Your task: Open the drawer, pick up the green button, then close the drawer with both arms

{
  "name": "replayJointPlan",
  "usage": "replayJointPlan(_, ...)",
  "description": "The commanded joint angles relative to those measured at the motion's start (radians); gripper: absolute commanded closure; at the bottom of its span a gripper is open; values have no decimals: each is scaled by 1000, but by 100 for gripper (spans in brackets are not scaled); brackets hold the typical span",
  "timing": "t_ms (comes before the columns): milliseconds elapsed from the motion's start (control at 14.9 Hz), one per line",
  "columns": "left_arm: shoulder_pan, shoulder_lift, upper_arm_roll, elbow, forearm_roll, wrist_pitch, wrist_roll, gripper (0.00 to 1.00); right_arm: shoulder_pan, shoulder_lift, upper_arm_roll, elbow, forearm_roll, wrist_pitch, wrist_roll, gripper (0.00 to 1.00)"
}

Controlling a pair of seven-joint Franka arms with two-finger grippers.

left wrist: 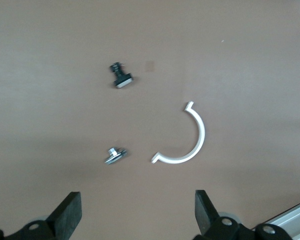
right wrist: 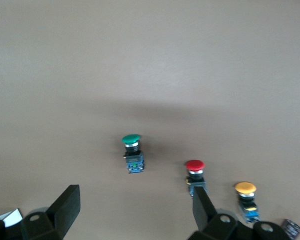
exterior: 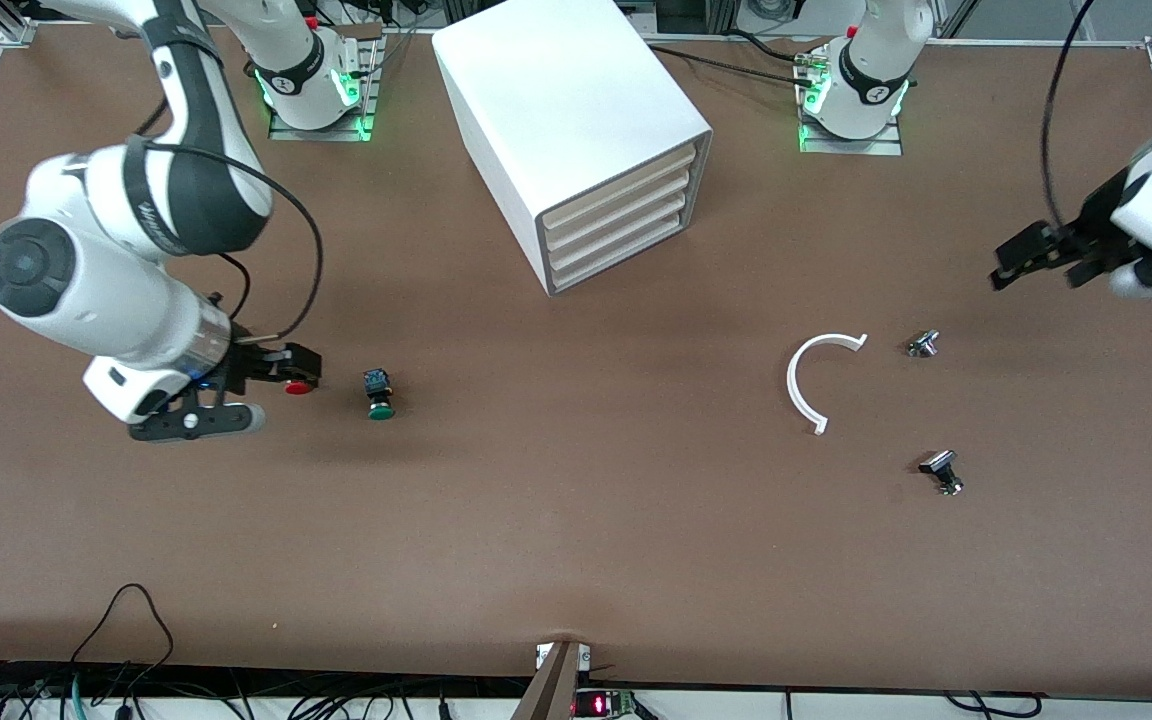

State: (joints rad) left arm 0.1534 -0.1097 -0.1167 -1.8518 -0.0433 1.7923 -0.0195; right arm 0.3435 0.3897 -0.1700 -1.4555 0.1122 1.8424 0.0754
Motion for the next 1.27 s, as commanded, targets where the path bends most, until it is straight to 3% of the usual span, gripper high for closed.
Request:
replayJointPlan(0,-37,8,-18,40,89,-51,-3,0,-82,-63,12,-12,-20,-49,7,0)
replayJointPlan(201,-40,36,-37,92,89,-141,-52,0,-184,-101,18,-16,-38,-117,-3,0)
replayJointPlan(402,-38,35,-50,94,89,-143,-60,0,-231,-149,24,-16,-51,-224,-16,0)
replayJointPlan(536,-37,35,-51,94,88,-145,-62,0,-228,-163,23,4,-151,-362,-13,0)
replayJointPlan(871,-31,36,-58,94,79,-152,-68,0,-230,-262,23,-28,-164,-348,-60,0)
replayJointPlan(1205,-28,36,-54,94,75,-148,-74,0,-232,-483,3,-313,-123,-161,-95,0)
